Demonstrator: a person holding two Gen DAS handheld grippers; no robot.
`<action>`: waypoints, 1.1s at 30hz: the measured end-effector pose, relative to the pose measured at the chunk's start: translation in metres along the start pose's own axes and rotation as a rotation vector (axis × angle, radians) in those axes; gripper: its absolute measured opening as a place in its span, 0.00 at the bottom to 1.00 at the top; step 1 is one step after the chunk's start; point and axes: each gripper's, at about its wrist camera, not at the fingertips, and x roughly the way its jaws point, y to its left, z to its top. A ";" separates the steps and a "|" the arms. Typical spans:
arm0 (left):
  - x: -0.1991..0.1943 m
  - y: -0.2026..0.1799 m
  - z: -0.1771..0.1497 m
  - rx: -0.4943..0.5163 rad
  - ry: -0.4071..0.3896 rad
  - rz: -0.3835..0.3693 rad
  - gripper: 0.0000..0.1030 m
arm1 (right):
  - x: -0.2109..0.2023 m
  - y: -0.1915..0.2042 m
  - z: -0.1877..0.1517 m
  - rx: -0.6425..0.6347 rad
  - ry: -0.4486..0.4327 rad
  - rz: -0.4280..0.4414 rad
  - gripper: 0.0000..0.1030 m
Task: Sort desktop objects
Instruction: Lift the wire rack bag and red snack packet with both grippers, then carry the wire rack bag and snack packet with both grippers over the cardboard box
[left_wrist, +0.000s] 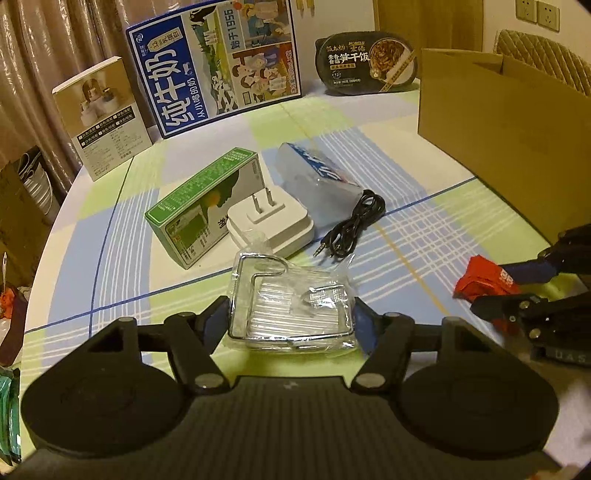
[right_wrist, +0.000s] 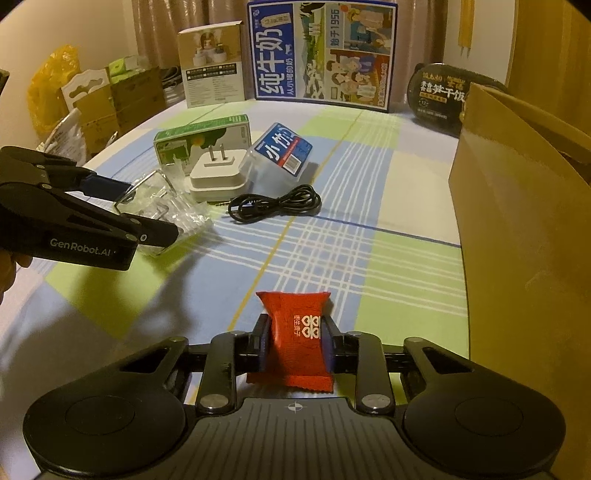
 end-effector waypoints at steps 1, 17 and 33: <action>-0.001 0.000 0.001 -0.002 -0.002 -0.001 0.62 | -0.001 0.000 0.001 0.000 -0.004 -0.001 0.24; -0.034 -0.007 0.033 -0.072 -0.091 -0.021 0.62 | -0.075 -0.009 0.049 0.020 -0.227 -0.071 0.23; -0.053 -0.070 0.077 -0.065 -0.179 -0.126 0.62 | -0.137 -0.071 0.058 0.164 -0.337 -0.234 0.23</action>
